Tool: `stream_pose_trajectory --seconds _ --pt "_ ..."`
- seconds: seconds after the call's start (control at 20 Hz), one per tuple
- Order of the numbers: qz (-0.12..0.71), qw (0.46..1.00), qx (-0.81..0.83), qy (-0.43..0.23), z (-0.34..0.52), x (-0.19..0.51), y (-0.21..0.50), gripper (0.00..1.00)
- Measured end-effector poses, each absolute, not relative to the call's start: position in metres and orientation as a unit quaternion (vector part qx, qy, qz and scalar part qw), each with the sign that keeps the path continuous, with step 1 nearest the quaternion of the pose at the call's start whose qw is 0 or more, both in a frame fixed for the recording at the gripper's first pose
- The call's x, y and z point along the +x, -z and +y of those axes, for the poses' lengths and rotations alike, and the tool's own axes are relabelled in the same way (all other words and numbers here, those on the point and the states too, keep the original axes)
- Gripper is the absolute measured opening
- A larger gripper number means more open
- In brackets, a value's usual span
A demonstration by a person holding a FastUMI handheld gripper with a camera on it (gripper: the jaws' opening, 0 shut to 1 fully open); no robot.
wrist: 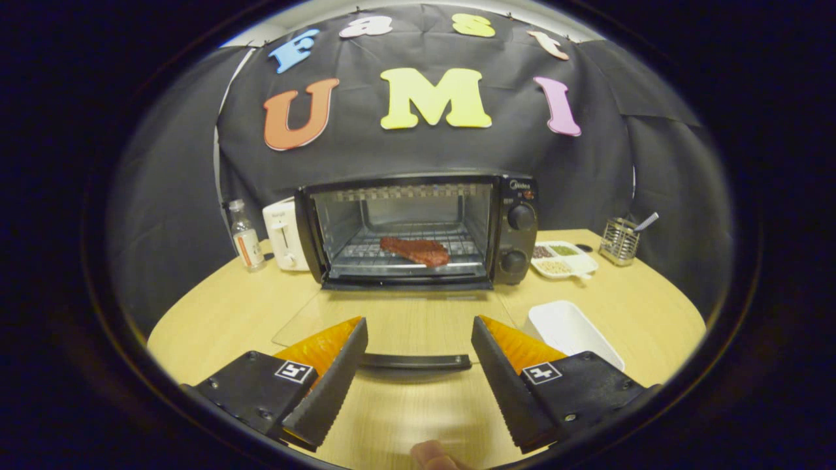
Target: Open the toaster oven, put the food inside, and close the toaster oven door.
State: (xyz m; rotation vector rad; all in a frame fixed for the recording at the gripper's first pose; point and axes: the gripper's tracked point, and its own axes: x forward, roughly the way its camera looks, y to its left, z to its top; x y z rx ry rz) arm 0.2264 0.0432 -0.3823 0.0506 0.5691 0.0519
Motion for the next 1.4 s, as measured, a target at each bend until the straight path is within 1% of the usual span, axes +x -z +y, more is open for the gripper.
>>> stream_pose_trajectory --seconds 0.1,0.25,0.5,0.6,0.8,1.0,1.4 --pt "0.307 0.951 0.025 -0.023 0.041 0.223 0.399 1.0" --pt "0.298 0.954 0.0 -0.021 0.043 0.223 0.399 0.99" --pt "0.333 0.943 -0.005 -0.019 0.044 0.212 0.416 0.99" --pt "0.328 0.945 -0.013 -0.017 0.045 0.211 0.417 1.0" --pt "0.362 0.931 0.011 -0.04 0.065 0.198 0.431 0.99" --pt "0.37 0.929 0.003 -0.025 0.058 0.202 0.443 0.99" --pt "0.368 0.929 0.011 -0.029 0.063 0.204 0.441 0.99"
